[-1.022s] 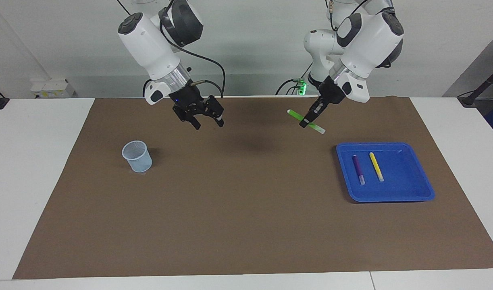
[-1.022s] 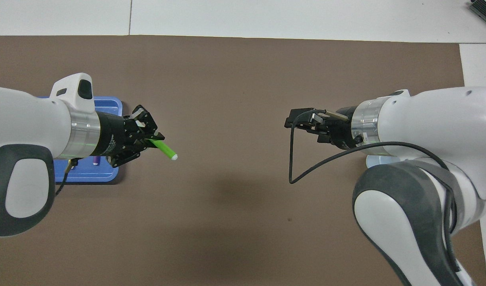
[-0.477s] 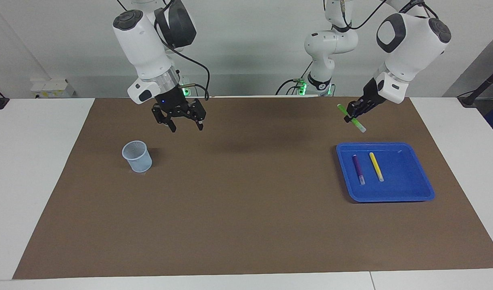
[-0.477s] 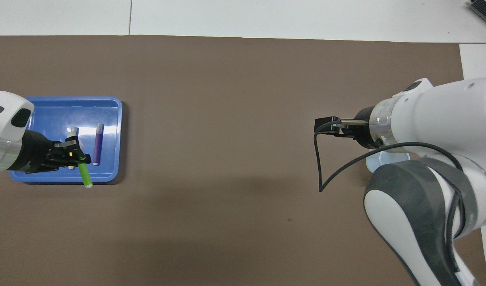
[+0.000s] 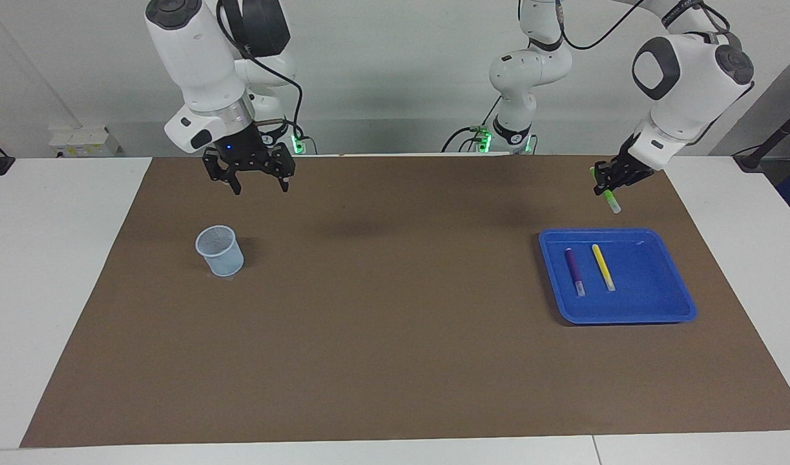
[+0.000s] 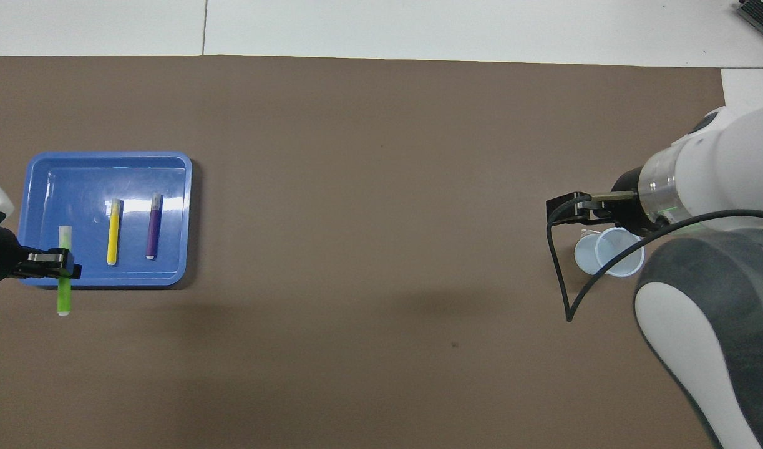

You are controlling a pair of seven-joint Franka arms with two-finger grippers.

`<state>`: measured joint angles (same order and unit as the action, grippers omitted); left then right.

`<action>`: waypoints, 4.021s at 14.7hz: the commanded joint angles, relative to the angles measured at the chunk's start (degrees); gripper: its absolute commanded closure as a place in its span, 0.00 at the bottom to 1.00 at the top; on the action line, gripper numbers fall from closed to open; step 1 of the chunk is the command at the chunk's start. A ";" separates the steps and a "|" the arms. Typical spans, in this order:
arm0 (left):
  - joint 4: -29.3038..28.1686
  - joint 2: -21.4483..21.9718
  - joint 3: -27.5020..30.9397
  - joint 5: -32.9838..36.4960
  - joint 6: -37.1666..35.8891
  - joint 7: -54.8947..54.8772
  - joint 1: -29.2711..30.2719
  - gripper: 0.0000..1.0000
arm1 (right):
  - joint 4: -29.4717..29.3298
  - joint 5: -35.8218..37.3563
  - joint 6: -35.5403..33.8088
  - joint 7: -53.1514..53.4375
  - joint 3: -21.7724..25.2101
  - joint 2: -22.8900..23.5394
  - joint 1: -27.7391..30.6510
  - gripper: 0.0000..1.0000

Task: Right arm passes pens to left for tray arrangement

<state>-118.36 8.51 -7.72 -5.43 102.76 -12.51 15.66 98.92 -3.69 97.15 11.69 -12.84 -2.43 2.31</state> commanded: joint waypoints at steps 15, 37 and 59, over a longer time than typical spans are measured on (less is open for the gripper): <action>-2.84 -16.94 -0.63 7.10 25.82 -8.32 7.46 1.00 | -8.21 2.99 -10.23 -6.42 -0.61 2.61 4.11 0.00; -1.26 -24.15 -0.98 7.10 35.86 -2.96 6.32 0.00 | -7.69 4.57 -10.05 -6.50 0.01 2.35 3.41 0.00; 22.21 -7.29 -1.69 4.38 -9.67 18.40 -5.11 0.00 | -7.51 4.48 -9.87 -6.24 3.43 2.00 0.07 0.00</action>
<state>-96.21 -0.59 -9.83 0.19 95.65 5.33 10.84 91.79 -0.54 86.89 6.51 -9.96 -0.55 3.21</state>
